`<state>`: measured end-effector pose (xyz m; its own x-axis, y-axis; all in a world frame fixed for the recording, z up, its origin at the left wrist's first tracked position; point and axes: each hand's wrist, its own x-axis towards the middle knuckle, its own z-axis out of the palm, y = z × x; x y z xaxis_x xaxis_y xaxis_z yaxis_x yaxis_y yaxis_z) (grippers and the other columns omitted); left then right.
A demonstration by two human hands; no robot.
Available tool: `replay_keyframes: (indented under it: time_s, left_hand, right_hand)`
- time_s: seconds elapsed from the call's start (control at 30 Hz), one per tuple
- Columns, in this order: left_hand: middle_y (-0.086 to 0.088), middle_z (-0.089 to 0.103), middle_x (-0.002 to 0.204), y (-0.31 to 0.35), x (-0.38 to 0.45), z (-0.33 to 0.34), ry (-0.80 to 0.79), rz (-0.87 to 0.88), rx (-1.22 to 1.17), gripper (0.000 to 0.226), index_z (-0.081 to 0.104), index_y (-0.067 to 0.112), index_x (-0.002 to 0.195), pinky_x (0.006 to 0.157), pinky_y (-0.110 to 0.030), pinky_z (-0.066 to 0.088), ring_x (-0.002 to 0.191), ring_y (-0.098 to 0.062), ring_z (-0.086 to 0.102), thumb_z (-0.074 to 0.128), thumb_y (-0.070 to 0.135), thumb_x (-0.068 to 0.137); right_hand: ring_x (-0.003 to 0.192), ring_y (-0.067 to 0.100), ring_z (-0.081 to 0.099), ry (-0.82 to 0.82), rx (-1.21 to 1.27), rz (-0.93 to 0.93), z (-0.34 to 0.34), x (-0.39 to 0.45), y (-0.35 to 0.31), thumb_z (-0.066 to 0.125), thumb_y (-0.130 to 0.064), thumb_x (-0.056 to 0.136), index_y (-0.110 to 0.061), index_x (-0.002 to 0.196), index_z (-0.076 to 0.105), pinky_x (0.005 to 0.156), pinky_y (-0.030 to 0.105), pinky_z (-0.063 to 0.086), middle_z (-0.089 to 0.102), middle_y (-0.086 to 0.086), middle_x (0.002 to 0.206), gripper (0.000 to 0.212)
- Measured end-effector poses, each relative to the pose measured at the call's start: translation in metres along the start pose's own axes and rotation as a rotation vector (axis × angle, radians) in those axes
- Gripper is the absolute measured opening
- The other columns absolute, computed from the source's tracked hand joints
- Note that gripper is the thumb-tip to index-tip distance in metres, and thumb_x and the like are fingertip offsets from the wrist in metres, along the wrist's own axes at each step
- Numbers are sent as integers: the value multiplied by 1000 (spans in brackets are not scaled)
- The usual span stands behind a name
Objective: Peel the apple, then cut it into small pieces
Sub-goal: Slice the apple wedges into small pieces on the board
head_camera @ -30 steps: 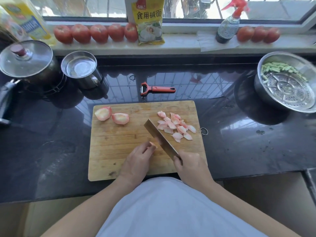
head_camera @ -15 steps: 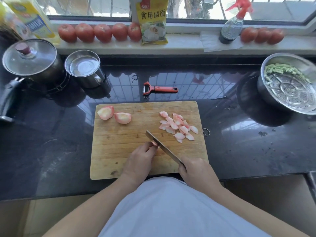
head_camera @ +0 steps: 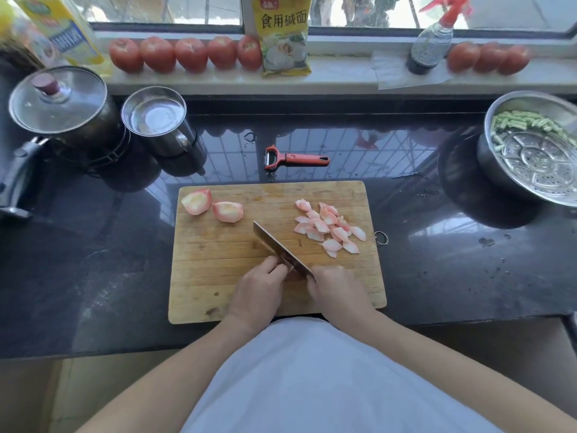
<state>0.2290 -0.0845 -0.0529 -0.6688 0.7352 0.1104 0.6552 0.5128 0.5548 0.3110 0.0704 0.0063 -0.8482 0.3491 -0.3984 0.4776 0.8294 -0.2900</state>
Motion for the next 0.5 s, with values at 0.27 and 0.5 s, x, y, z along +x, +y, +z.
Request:
replay_keyframes:
  time_s: [0.27, 0.5]
  left_hand:
    - [6, 57, 106, 18, 3, -5, -56, -414, -135, 20, 63, 21, 100, 69, -40, 50, 87, -22, 60, 54, 38, 105]
    - [-3, 54, 106, 26, 27, -7, -211, -799, -292, 24, 50, 24, 88, 75, -36, 38, 90, -24, 53, 48, 40, 105]
  right_hand:
    - [61, 29, 52, -6, 158, 3, -12, -35, 28, 51, -25, 98, -20, 67, 41, 51, 39, 34, 51, -1, 59, 33]
    - [59, 35, 51, 29, 64, -31, -11, -42, 31, 51, -27, 98, -19, 71, 38, 52, 34, 30, 61, 11, 65, 31]
